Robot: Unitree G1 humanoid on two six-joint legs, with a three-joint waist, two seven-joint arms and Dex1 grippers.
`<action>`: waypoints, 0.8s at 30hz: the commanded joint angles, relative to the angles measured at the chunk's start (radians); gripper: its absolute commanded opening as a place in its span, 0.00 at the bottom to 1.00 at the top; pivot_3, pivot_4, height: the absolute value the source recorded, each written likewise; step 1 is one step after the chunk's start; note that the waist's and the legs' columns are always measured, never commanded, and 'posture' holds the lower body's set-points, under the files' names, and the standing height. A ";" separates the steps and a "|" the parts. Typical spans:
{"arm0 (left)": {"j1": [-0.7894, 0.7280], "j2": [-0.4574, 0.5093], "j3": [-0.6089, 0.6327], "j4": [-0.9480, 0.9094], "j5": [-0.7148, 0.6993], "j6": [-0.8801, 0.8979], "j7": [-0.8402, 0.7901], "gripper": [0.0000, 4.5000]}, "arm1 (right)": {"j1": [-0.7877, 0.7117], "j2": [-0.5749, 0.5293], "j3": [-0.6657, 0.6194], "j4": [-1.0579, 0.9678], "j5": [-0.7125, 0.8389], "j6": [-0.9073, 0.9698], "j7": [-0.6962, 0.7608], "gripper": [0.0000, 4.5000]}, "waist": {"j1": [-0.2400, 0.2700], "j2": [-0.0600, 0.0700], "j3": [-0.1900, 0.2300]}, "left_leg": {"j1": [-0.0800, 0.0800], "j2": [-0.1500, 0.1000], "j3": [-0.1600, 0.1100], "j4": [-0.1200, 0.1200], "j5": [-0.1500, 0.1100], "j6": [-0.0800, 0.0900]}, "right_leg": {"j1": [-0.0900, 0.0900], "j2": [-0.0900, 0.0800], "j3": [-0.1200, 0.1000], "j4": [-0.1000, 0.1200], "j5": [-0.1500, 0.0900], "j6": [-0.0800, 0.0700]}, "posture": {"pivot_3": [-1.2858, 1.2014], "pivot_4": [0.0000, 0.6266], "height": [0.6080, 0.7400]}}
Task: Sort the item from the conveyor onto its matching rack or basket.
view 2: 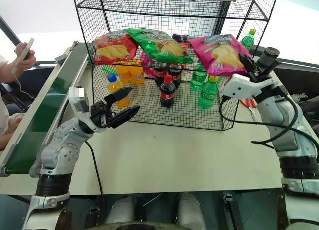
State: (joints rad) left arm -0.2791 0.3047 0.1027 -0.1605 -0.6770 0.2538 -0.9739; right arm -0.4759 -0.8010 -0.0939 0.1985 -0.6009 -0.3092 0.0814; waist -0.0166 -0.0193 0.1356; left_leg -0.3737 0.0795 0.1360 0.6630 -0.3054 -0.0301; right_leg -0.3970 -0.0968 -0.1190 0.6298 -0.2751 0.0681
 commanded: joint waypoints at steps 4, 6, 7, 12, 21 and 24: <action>-0.004 -0.026 -0.011 -0.015 0.015 -0.045 0.025 1.00 | -0.115 0.024 0.066 0.134 -0.023 -0.020 -0.097 0.03 | 0.000 0.000 0.000 | 0.000 0.000 0.000 0.000 0.000 0.000 | 0.000 0.000 0.000 0.000 0.000 0.000 | 0.52 0.24 0.90; -0.001 -0.032 -0.017 -0.016 0.020 -0.052 0.029 1.00 | -0.164 0.034 0.090 0.195 -0.030 -0.014 -0.124 0.03 | -0.001 0.001 0.001 | 0.000 0.000 0.001 0.000 0.000 0.000 | 0.000 0.000 0.000 0.000 0.000 0.000 | 0.52 0.24 0.90; 0.000 -0.035 -0.019 -0.017 0.021 -0.053 0.031 1.00 | -0.183 0.033 0.104 0.218 -0.039 -0.013 -0.135 0.03 | -0.001 0.001 0.001 | 0.000 0.000 0.001 0.000 0.000 0.000 | 0.000 0.000 0.000 0.000 0.000 0.000 | 0.52 0.24 0.90; 0.005 -0.046 -0.025 -0.019 0.029 -0.063 0.042 1.00 | -0.235 0.012 0.132 0.312 -0.017 -0.070 -0.159 0.03 | 0.000 0.002 0.001 | 0.000 0.000 0.001 0.000 0.000 -0.001 | 0.000 0.000 0.000 0.000 0.000 0.000 | 0.52 0.24 0.90; 0.027 -0.049 -0.040 -0.023 0.038 -0.072 0.047 1.00 | -0.239 0.010 0.135 0.311 0.080 -0.108 -0.065 0.76 | -0.001 0.002 0.001 | 0.000 0.000 0.001 0.000 0.001 -0.001 | 0.000 0.000 0.000 0.001 0.000 0.000 | 0.52 0.24 0.90; 0.031 -0.052 -0.041 -0.023 0.040 -0.075 0.054 1.00 | -0.225 -0.009 0.108 0.272 0.156 -0.102 0.017 0.99 | -0.002 0.002 0.001 | 0.001 0.001 0.001 0.000 0.001 -0.001 | 0.001 0.000 0.000 0.000 0.000 0.000 | 0.52 0.24 0.90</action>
State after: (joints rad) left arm -0.2476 0.2552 0.0605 -0.1585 -0.6394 0.2021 -0.9245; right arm -0.6924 -0.7943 0.0467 0.5116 -0.4946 -0.4045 0.0604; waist -0.0190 -0.0174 0.1367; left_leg -0.3729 0.0803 0.1367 0.6632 -0.3047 -0.0311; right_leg -0.3964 -0.0966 -0.1186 0.6303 -0.2751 0.0685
